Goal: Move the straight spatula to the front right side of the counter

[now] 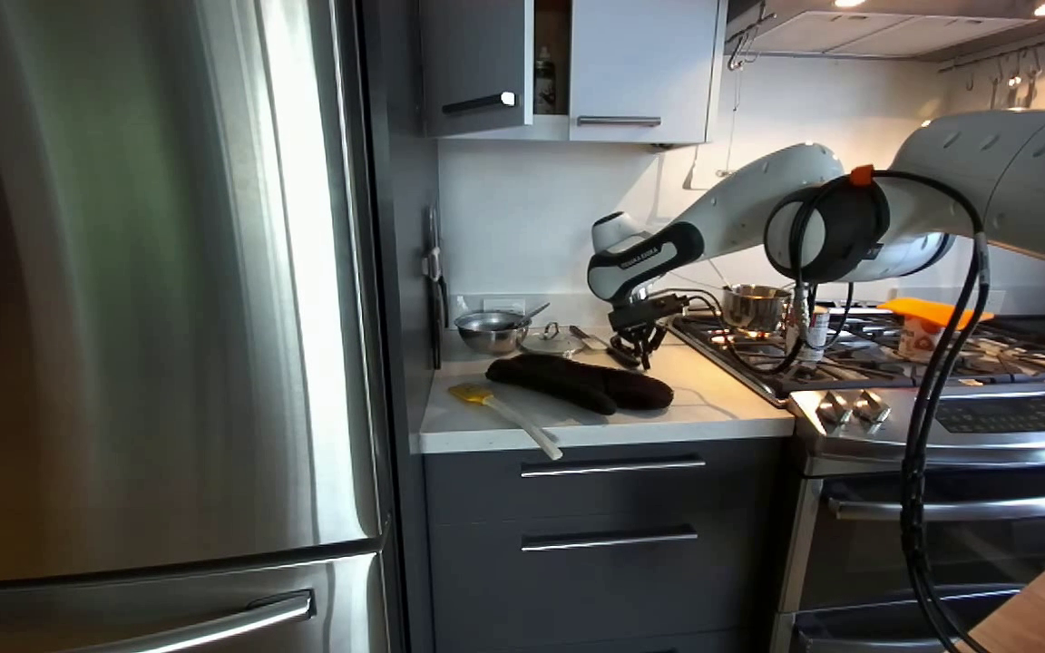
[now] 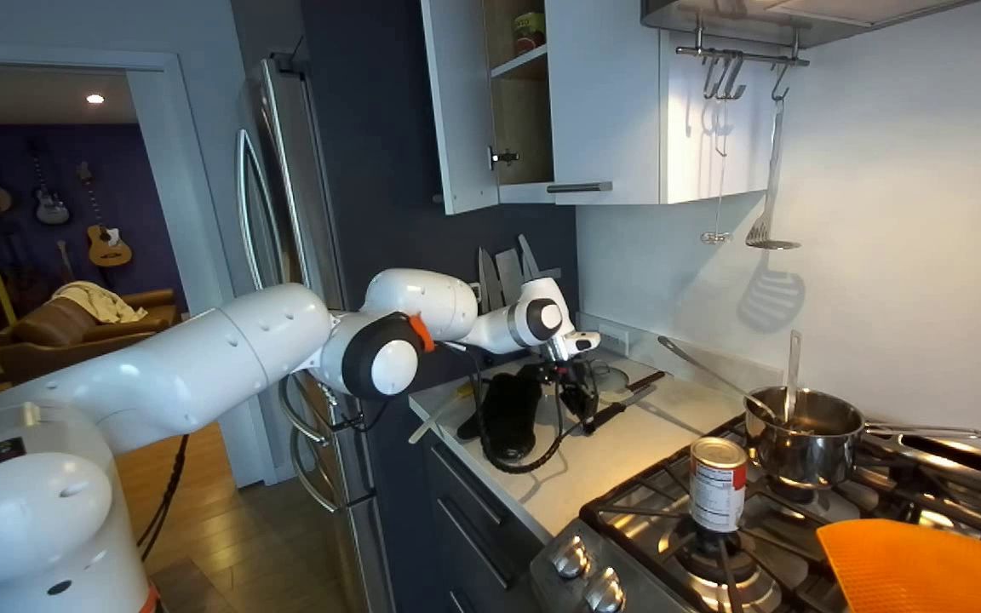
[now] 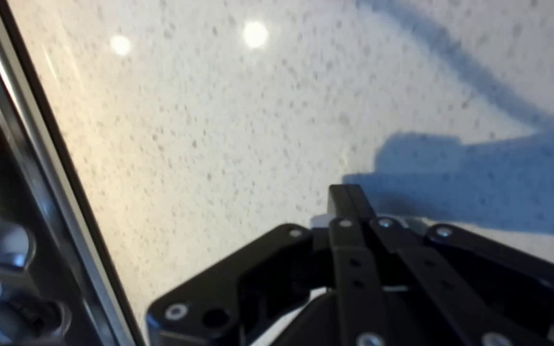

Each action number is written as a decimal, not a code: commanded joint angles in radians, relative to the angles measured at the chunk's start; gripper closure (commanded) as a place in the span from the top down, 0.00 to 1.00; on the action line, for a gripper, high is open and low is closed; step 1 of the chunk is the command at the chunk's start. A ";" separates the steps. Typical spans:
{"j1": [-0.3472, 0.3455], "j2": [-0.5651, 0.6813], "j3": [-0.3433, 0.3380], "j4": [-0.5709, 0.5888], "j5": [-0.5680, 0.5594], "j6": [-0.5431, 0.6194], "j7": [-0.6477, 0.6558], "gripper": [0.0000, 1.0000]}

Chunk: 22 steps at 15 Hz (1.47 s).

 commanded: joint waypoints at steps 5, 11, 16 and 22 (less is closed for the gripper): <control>-0.017 0.009 0.032 -0.012 0.053 -0.105 -0.002 0.00; -0.020 -0.046 0.071 -0.060 0.083 -0.086 -0.056 0.00; -0.005 -0.120 0.125 -0.167 0.074 0.000 -0.092 0.00; -0.017 -0.285 0.163 -0.428 0.060 0.173 -0.066 0.00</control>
